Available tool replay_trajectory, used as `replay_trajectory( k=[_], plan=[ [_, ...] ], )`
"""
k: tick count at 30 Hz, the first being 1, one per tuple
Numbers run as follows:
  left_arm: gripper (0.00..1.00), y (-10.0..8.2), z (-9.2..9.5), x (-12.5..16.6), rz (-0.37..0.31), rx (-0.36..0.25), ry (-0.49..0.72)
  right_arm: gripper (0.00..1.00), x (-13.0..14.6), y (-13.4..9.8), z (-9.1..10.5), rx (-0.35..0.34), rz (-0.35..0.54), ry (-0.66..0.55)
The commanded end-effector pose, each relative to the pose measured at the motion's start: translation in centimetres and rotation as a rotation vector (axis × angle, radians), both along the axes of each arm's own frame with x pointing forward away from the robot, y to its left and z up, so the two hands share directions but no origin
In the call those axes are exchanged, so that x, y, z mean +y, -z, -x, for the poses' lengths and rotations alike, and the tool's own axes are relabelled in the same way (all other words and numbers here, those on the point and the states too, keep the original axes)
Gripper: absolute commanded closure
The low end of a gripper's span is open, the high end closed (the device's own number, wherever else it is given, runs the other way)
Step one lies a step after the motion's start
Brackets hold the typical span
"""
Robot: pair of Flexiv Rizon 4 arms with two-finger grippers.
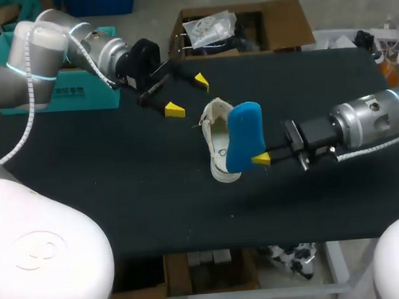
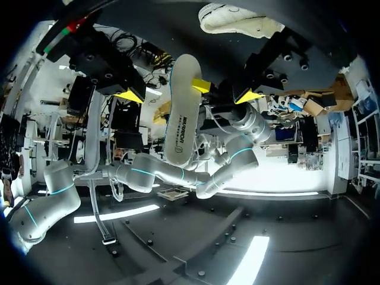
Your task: Open the shoe tongue, take the insole out of the shoe, put the insole back into the shoe, and pack the shoe into the shoebox
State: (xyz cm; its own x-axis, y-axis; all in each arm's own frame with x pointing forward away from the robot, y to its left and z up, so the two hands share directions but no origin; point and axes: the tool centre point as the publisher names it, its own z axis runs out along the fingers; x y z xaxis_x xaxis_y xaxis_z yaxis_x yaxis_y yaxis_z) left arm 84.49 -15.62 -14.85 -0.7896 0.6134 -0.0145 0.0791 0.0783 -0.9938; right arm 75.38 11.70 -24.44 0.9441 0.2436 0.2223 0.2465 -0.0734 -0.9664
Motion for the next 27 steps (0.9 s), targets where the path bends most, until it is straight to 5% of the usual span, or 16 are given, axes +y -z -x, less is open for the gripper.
replay_trajectory(
  k=[1,12,15,18,27],
  plan=[
    [0.00,-0.3,-1.2,1.0,-0.039,0.002,0.200,1.00,0.0,-0.4,0.8,-0.010,-0.010,-0.086],
    [0.00,-0.3,-1.2,1.0,-0.039,0.002,0.200,1.00,0.0,-0.4,0.8,-0.010,-0.010,-0.086],
    [0.00,-0.7,-1.8,0.5,-0.002,-0.095,0.261,1.00,0.4,-0.4,0.7,-0.004,0.013,-0.091],
    [0.00,-0.9,-2.0,0.6,-0.037,-0.168,0.338,1.00,0.7,-0.4,1.2,-0.003,0.017,-0.097],
    [0.00,0.0,-2.6,0.7,-0.091,-0.291,0.491,1.00,1.3,-0.2,2.5,0.010,-0.002,-0.141]
  ],
)
